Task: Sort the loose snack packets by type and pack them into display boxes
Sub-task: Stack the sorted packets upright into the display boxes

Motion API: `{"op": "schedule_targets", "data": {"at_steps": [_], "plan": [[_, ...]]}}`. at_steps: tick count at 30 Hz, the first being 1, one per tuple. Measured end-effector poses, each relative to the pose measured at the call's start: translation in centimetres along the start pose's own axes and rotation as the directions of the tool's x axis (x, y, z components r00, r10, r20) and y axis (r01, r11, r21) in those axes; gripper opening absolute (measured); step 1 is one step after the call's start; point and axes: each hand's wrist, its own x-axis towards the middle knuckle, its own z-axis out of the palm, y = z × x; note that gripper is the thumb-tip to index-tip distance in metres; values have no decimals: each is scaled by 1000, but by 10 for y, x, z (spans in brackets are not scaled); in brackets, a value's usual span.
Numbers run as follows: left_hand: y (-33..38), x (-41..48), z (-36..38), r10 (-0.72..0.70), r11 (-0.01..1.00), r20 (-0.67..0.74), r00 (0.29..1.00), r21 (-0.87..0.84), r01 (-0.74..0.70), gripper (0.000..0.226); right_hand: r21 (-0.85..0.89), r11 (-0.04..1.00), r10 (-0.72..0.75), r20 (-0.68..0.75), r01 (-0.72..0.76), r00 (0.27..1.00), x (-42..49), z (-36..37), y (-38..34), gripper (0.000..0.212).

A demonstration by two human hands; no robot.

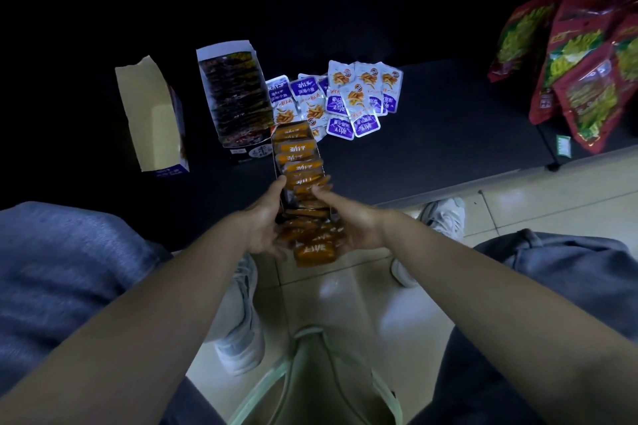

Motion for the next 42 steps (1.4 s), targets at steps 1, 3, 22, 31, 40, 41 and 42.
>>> {"op": "schedule_targets", "data": {"at_steps": [1, 3, 22, 31, 40, 41, 42], "plan": [[0, 2, 0, 13, 999, -1, 1000, -38, -13, 81, 49, 999, -18, -17, 19, 1000, -2, 1, -2, 78], [0, 3, -1, 31, 995, -17, 999, -89, -33, 75, 123, 991, -49, -82, 58, 995, -4, 4, -1, 74], [4, -30, 22, 172, 942, 64, 983, -301, -145, 61, 96, 949, -256, -320, 300, 912, -17, 27, 10, 65], [-11, -23, 21, 177, 983, 14, 984, -59, -176, 38, -221, 908, -416, -358, 356, 836, -14, 21, 23, 56], [-20, 4, 31, 371, 912, -290, 882, 292, -288, 47, -480, 825, -510, -410, 297, 756, -8, 28, 18, 72], [-21, 7, 32, 396, 892, -327, 858, 359, -275, 47, -492, 824, -501, -403, 281, 766, -7, 29, 17, 72], [-22, 9, 32, 419, 872, -356, 835, 414, -261, 47, -496, 825, -496, -403, 271, 769, -7, 29, 16, 69]]}}
